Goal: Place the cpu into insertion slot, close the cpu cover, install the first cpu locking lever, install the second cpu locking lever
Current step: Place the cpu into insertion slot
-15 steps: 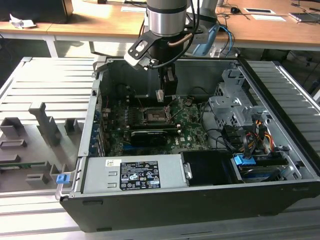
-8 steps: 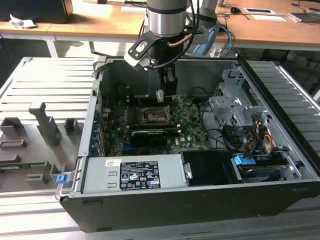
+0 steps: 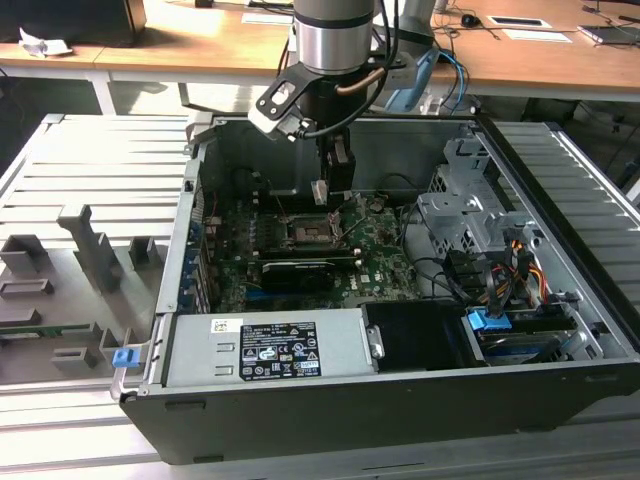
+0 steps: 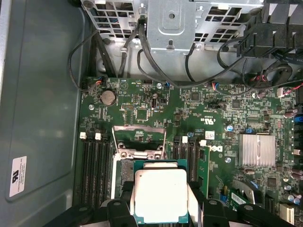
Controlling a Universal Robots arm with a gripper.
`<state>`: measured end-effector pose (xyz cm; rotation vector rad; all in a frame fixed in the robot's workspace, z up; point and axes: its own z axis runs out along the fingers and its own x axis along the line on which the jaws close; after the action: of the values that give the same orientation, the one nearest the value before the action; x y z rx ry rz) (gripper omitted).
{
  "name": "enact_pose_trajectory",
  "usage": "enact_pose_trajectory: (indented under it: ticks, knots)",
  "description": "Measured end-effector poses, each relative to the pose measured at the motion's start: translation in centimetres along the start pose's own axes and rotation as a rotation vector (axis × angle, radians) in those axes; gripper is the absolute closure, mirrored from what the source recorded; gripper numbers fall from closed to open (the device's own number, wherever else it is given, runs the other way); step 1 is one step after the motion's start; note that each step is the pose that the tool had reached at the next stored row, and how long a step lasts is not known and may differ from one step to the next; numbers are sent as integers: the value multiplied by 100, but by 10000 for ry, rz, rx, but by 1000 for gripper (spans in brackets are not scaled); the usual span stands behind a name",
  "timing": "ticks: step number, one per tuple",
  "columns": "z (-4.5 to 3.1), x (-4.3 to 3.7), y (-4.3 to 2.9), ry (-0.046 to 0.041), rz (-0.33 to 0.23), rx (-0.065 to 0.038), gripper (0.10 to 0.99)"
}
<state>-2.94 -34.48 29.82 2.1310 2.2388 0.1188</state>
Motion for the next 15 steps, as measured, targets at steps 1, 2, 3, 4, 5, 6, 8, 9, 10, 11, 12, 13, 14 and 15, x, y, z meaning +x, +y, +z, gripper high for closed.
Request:
enact_pose_trajectory:
  ticks: [1, 2, 3, 4, 5, 6, 8, 9, 10, 11, 12, 13, 14, 15]
  knots:
    - [1, 0, 0, 0, -1, 0, 557]
    - [1, 0, 0, 0, -1, 0, 557]
    - [2, 0, 0, 0, -1, 0, 557]
    - [2, 0, 0, 0, -1, 0, 557]
    - [3, 0, 0, 0, -1, 0, 557]
    - [3, 0, 0, 0, -1, 0, 557]
    - [6, 0, 0, 0, -1, 0, 557]
    - [7, 0, 0, 0, -1, 0, 557]
    - [12, 0, -1, 3, 0, -1, 557]
    - [31, -1, -3, 0, -1, 0, 557]
    - [45, -1, -6, -2, 1, 0, 557]
    - [48, -1, -13, -4, 1, 0, 557]
    - [49, 0, -24, -3, 0, 1, 557]
    - [52, 1, -40, -2, 0, 0, 557]
